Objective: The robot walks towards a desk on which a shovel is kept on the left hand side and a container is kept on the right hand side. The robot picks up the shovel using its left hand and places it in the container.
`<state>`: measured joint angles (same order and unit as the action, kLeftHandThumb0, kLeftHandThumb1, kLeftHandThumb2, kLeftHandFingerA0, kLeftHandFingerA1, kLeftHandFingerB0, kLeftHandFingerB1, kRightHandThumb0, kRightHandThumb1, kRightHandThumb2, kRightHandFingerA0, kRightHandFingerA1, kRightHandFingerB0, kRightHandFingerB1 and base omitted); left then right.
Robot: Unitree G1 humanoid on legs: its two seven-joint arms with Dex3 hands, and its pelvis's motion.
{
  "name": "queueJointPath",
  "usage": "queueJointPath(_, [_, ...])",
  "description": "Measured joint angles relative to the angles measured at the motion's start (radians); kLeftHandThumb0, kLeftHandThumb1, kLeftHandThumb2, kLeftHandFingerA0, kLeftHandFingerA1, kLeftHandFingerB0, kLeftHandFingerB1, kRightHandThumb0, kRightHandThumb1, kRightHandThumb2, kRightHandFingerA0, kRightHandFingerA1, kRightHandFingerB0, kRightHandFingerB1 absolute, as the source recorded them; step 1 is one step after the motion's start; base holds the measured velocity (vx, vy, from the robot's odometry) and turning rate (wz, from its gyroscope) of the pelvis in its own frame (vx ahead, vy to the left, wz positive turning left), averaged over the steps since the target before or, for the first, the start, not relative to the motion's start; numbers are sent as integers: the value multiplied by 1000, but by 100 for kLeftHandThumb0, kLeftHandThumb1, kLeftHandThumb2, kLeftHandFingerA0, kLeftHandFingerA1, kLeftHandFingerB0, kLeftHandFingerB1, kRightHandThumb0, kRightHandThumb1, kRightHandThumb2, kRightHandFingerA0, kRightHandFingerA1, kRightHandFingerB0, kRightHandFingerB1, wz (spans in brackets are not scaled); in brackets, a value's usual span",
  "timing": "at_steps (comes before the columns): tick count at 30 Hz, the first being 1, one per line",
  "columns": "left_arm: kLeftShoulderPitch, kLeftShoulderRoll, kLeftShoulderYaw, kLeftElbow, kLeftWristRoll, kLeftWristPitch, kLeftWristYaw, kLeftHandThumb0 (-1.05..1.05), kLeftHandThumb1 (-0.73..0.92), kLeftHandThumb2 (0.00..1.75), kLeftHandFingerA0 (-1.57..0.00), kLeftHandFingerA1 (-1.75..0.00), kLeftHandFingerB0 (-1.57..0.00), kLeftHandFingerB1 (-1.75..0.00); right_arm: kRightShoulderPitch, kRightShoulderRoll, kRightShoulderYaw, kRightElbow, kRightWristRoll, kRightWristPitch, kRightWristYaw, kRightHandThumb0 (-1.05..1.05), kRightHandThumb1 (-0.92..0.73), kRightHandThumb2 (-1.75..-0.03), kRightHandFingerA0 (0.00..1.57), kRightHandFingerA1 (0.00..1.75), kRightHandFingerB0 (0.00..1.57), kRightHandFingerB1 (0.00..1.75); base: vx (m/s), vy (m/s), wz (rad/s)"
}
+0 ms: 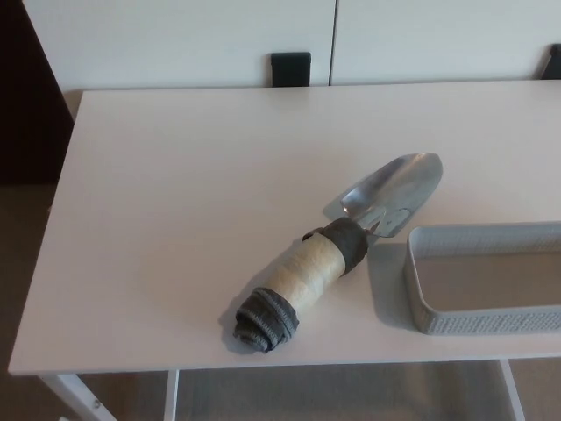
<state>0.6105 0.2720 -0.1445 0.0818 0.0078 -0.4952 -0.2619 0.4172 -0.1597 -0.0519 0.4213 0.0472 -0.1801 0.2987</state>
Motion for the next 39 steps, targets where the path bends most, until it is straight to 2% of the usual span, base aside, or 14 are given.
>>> queueJointPath(3, [-27, 3, -14, -84, -1, 6, -2, -1, 51, 54, -69, -53, -59, -52, -2, 1, 2, 0, 0, 0, 0, -33, -54, -56, 66, 53, 39, 41, 0, 0, 0])
queueJointPath(4, [-47, 0, -24, -123, -1, 9, -3, -14, 53, 55, -68, -54, -57, -51, -3, 1, 3, -1, 0, 1, 0, -49, -44, -77, 55, 61, 30, 49, 0, 0, 0])
queueJointPath(10, [-178, -32, -67, -293, 4, 38, -4, -66, 46, 56, -87, -60, -76, -49, -6, 1, 9, -3, -3, 1, 0, -53, -46, -80, 53, 61, 32, 50, 0, 0, 0])
queueJointPath(12, [-244, -50, -84, -360, 11, 52, -5, -95, 29, 87, -89, -66, -74, -56, -7, 1, 12, -5, -4, 1, -1, -53, -46, -80, 53, 61, 32, 50, 0, 0, 0])
queueJointPath(13, [-267, -58, -90, -382, 13, 57, -5, -54, 45, 83, -68, -68, -47, -56, -8, 1, 12, -6, -5, 2, -1, -7, -54, -57, 41, 72, 20, 46, 0, 0, 0])
queueJointPath(14, [-300, -69, -97, -412, 17, 64, -5, -47, 46, 80, -63, -66, -44, -56, -9, 1, 14, -8, -5, 2, -1, -60, -47, -80, 67, 61, 36, 51, 0, 0, 0])
queueJointPath(16, [-378, -97, -115, -476, 32, 79, -5, -51, 48, 82, -52, -57, -38, -51, -16, 2, 12, -11, -1, 6, 3, -37, -46, -70, 60, 59, 34, 48, 0, 0, 0])
queueJointPath(17, [-414, -111, -122, -502, 42, 86, -5, -50, 60, 58, -50, -39, -40, -34, -20, 2, 12, -11, -1, 6, 3, -37, -46, -70, 60, 58, 36, 49, 0, 0, 0])
queueJointPath(22, [-559, -184, -154, -588, 110, 122, -5, -65, 45, 75, -6, -32, -10, -37, -37, 2, 14, -12, -3, 9, 3, -29, -55, -56, 65, 52, 39, 42, 0, 0, 0])
queueJointPath(23, [-579, -196, -159, -592, 126, 130, -5, -63, 43, 79, -2, -22, -9, -33, -38, 2, 14, -12, -3, 9, 3, -41, -44, -73, 60, 61, 37, 52, 0, 0, 0])
queueJointPath(24, [-589, -201, -163, -593, 134, 135, -5, -61, 54, 56, -1, -22, -11, -24, -39, 2, 15, -12, -3, 10, 3, -41, -44, -73, 59, 61, 37, 52, 0, 0, 0])
queueJointPath(26, [-621, -222, -174, -593, 168, 154, -4, -74, 46, 78, 0, -5, -11, -21, -42, 2, 17, -12, -3, 10, 3, -38, -46, -71, 58, 61, 34, 50, 0, 0, 0])
queueJointPath(29, [-658, -243, -191, -587, 214, 180, -3, -70, 44, 75, 0, 0, -12, -15, -44, 3, 21, -15, -3, 13, 3, -28, -57, -56, 64, 53, 39, 43, 0, 0, 0])
queueJointPath(39, [-693, -282, -259, -523, 367, 268, 8, -59, 40, 72, 0, 0, -7, -12, -49, 3, 31, -33, -3, 17, 2, -38, -47, -71, 60, 59, 36, 49, 0, 0, 0])
